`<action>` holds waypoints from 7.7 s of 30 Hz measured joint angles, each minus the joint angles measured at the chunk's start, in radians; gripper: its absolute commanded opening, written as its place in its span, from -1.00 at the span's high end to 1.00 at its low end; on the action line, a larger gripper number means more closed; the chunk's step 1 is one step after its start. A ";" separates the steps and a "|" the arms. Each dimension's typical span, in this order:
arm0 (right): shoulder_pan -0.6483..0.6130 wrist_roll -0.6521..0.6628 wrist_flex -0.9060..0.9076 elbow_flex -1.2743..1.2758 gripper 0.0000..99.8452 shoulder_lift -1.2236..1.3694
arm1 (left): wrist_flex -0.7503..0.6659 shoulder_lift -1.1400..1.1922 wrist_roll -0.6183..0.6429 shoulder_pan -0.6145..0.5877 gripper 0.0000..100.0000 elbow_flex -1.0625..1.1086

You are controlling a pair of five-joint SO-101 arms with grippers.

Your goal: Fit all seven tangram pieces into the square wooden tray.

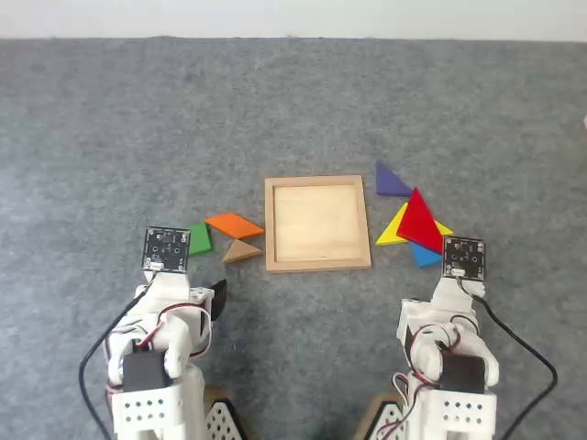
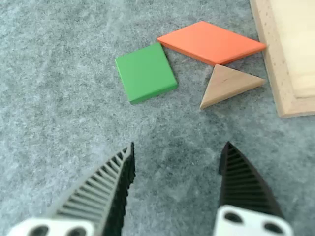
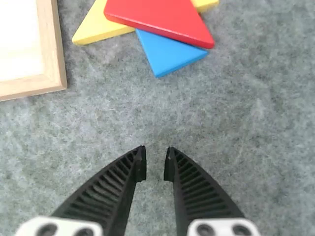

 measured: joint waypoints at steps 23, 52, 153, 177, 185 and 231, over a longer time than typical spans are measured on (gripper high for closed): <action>0.000 0.000 0.000 0.000 0.85 0.000 | 0.000 0.000 0.000 0.000 0.45 0.000; 0.123 0.779 -0.106 -0.003 0.84 0.000 | 0.000 0.000 0.000 0.000 0.45 0.000; -0.166 0.833 -0.238 -0.904 0.20 1.530 | 0.000 0.000 -0.006 -0.055 0.45 0.000; -0.005 0.964 -0.292 -1.134 0.73 1.913 | 0.000 0.000 -0.006 -0.055 0.45 0.000; 0.014 0.936 -0.285 -1.140 0.89 1.900 | 0.000 0.000 -0.006 -0.055 0.45 0.000; 0.129 1.109 -0.356 -0.968 0.49 1.818 | 0.000 0.000 -0.006 -0.055 0.45 0.000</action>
